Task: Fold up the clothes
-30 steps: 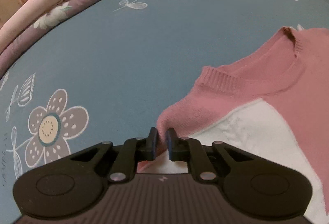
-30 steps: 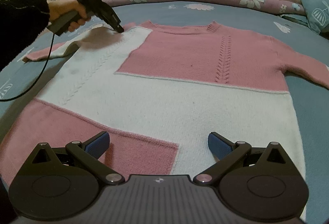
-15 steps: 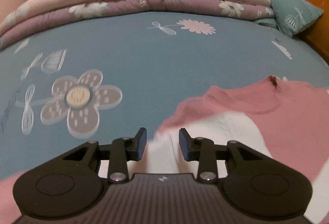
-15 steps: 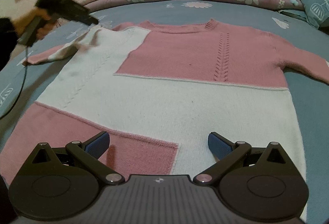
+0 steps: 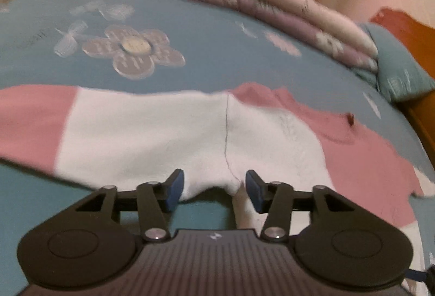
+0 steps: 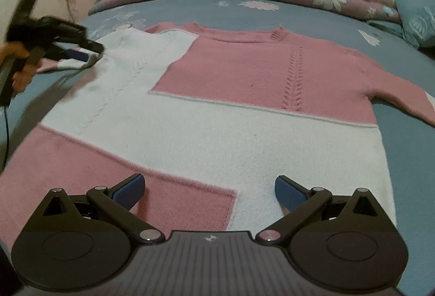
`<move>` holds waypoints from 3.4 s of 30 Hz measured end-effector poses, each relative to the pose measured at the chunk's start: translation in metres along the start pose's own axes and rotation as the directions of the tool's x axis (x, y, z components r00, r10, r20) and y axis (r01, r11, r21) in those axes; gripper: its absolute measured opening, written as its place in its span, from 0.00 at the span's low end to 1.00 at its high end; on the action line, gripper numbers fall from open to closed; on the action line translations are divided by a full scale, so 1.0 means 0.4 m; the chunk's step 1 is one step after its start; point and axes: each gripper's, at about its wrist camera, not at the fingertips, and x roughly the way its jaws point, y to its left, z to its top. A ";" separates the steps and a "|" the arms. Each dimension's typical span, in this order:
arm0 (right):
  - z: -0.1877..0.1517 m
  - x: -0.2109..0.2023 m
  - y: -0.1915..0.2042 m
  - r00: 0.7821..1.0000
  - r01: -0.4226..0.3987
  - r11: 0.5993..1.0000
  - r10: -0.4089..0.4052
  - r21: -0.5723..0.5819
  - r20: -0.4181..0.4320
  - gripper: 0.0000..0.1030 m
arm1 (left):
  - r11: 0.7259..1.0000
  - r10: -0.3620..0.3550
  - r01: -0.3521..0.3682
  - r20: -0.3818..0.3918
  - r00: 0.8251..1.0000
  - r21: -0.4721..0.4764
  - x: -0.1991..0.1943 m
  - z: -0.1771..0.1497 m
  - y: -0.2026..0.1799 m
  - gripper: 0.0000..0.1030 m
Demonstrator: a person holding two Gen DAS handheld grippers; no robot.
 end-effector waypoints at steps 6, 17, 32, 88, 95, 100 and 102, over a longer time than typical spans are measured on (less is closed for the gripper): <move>0.208 -0.042 0.079 0.993 -0.096 0.990 0.101 -0.100 0.055 0.97 | 0.988 0.126 -0.135 0.108 0.986 0.075 -0.060 0.010 0.011 0.83; 0.625 0.262 0.341 0.987 -0.155 0.928 0.157 -0.339 -0.023 0.32 | 0.962 0.251 -0.249 0.000 0.968 -0.115 -0.016 0.020 0.247 0.83; 0.702 0.606 0.541 0.970 -0.211 0.897 0.143 -0.387 -0.198 0.17 | 0.949 0.281 -0.277 0.009 0.960 -0.152 -0.010 0.007 0.297 0.83; 0.736 0.646 0.624 0.949 -0.314 0.687 0.223 -0.656 -0.220 0.26 | 0.954 0.239 -0.228 0.032 0.971 -0.196 -0.005 0.004 0.316 0.90; 0.730 0.635 0.504 0.969 -0.226 0.698 0.093 -0.679 -0.227 0.49 | 0.954 0.250 -0.241 0.029 0.968 -0.181 -0.002 0.003 0.311 0.90; 0.730 0.611 0.538 0.950 -0.311 0.699 0.206 -0.644 -0.235 0.49 | 0.948 0.265 -0.254 0.030 0.964 -0.192 -0.009 0.006 0.312 0.90; 0.734 0.601 0.584 0.930 -0.368 0.689 0.283 -0.625 -0.236 0.49 | 0.940 0.280 -0.263 0.048 0.959 -0.219 -0.029 0.009 0.323 0.90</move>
